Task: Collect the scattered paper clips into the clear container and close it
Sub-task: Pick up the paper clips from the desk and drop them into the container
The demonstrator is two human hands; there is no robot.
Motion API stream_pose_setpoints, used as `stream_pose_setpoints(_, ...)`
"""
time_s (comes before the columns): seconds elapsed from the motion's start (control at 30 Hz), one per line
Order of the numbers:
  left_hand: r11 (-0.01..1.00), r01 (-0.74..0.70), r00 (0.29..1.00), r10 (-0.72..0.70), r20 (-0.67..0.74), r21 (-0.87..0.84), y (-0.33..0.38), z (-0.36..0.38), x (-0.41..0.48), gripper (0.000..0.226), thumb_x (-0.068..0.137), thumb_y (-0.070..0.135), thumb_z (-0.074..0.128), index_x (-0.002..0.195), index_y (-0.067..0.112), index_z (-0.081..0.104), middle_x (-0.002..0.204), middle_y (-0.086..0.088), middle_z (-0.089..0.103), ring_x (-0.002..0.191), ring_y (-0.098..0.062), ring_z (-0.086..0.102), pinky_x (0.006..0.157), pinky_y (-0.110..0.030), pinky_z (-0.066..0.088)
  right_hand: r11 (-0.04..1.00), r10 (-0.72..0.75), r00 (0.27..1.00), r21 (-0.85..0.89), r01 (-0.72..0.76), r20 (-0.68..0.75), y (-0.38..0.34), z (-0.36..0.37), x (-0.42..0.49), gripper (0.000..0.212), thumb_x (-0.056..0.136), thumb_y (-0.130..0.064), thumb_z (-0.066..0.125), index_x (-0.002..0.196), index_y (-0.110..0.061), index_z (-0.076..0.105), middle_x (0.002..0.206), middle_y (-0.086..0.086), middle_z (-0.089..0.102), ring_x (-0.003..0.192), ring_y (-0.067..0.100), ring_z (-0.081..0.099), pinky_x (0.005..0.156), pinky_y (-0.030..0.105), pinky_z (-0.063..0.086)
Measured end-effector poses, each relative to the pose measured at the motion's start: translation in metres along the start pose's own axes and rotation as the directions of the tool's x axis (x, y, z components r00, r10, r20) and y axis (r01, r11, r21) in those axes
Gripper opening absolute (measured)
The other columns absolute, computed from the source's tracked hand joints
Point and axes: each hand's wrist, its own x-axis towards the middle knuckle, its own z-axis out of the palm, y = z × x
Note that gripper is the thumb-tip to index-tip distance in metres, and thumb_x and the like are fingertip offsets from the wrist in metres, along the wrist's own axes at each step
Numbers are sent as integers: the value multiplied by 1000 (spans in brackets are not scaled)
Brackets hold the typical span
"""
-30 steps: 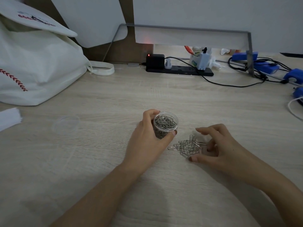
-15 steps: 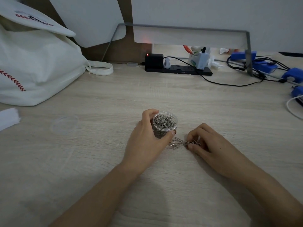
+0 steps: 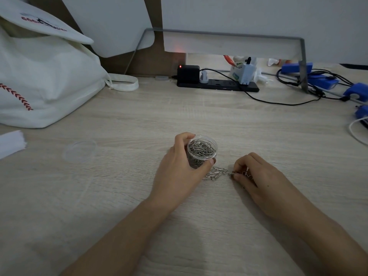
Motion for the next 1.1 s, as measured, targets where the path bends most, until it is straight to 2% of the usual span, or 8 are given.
stream_pose_setpoints(0.17, 1000, 3, 1000, -3, 5, -7, 0, 0, 1, 59, 77, 42, 68, 123, 31, 34, 127, 13, 52, 118, -9, 49, 99, -34, 41, 999, 10, 1000, 40, -9, -26, 1, -2, 0, 11, 86, -14, 55, 80, -23, 50, 81, -14, 49, 81, -10, 45, 69, 6, 35)
stream_pose_setpoints(0.33, 1000, 2, 1000, -2, -1, -13, -1, 1, 1, 58, 77, 40, 69, 122, 31, 34, 126, 13, 53, 118, -9, 50, 99, -34, 41, 988, 83, 996, 134, -78, -37, 1, -7, -1, 13, 84, -16, 59, 76, -25, 54, 75, -14, 53, 74, -5, 50, 66, 6, 38)
stream_pose_setpoints(0.47, 1000, 2, 1000, -2, 0, -13, -1, 0, 1, 59, 77, 40, 69, 123, 30, 34, 127, 12, 53, 118, -10, 50, 98, -35, 41, 968, 149, 988, 210, -140, -27, 1, -13, -1, 15, 83, -14, 61, 74, -24, 56, 65, -6, 57, 60, 1, 54, 57, 8, 39)
stream_pose_setpoints(0.63, 1000, 2, 1000, -2, 9, 4, -2, 1, 1, 59, 77, 44, 68, 123, 32, 33, 128, 12, 53, 119, -9, 49, 99, -35, 41, 942, 190, 981, 288, -173, -32, 0, -21, 3, 14, 81, -14, 62, 72, -23, 58, 59, -3, 56, 51, 5, 50, 51, 10, 39)
stream_pose_setpoints(0.87, 999, -8, 1000, 8, 3, 35, -1, 2, 1, 60, 76, 47, 68, 122, 32, 33, 125, 9, 57, 115, -12, 53, 97, -39, 43, 928, 122, 992, 358, -101, -38, -20, -30, 32, 8, 82, -15, 61, 76, -19, 59, 62, -2, 58, 49, -1, 53, 51, 10, 43)
stream_pose_setpoints(1.03, 998, -22, 1000, 22, 7, 51, 0, 1, 1, 56, 76, 49, 66, 117, 38, 31, 121, 12, 58, 109, -11, 56, 91, -39, 47, 942, 49, 996, 335, -22, -70, -36, -21, 58, 7, 83, -17, 61, 77, -21, 58, 63, -9, 55, 53, -3, 52, 53, 7, 41)
stream_pose_setpoints(1.1, 999, -23, 1000, 23, 10, 46, 1, 1, 1, 54, 75, 49, 66, 115, 40, 30, 118, 12, 59, 107, -11, 57, 88, -39, 48, 952, 44, 995, 305, -17, -84, -40, -14, 64, 7, 83, -15, 61, 79, -20, 58, 65, -10, 53, 56, 1, 51, 55, 6, 40)
